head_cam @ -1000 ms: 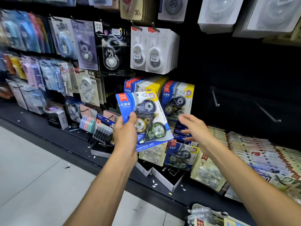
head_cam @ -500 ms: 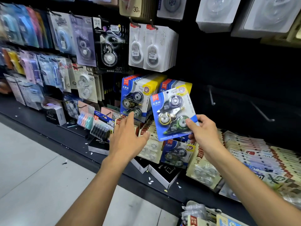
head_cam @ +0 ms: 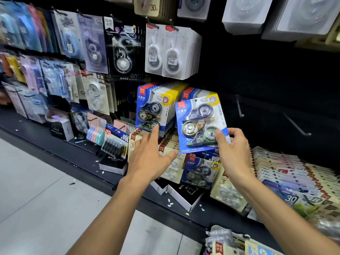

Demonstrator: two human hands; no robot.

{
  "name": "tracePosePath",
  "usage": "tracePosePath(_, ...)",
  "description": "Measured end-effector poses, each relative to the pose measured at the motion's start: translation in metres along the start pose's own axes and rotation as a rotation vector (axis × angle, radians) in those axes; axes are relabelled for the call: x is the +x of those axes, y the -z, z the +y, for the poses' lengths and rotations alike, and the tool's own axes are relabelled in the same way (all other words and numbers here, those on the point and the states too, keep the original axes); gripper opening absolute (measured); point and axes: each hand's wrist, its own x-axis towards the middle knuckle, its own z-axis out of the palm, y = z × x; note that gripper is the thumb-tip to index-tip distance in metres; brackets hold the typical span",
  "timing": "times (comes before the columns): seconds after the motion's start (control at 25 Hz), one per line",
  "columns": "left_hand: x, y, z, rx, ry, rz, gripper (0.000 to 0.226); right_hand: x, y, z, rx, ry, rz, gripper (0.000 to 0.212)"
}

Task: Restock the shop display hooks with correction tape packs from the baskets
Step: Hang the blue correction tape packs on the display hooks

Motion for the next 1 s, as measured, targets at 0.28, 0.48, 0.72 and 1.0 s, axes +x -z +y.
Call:
tracePosePath(0.28, 0.0, -0.001, 0.004, -0.035, -0.018, 0.027, 0.097, 0.004, -0.007, -0.005, -0.031, 0.117, 0.049, 0.022)
tracePosePath(0.48, 0.0, -0.004, 0.005, -0.042, -0.037, 0.045, 0.094, 0.029, -0.031, -0.005, -0.126, 0.07, -0.02, 0.008)
tracePosePath(0.72, 0.004, -0.008, 0.004, -0.057, -0.054, 0.051, 0.094, 0.062, -0.048, 0.0, 0.14, -0.41, -0.343, 0.056)
tracePosePath(1.0, 0.005, -0.024, 0.02, -0.106, -0.109, 0.009, 0.095, 0.037, -0.004, 0.05, -0.107, -0.282, -0.386, 0.095)
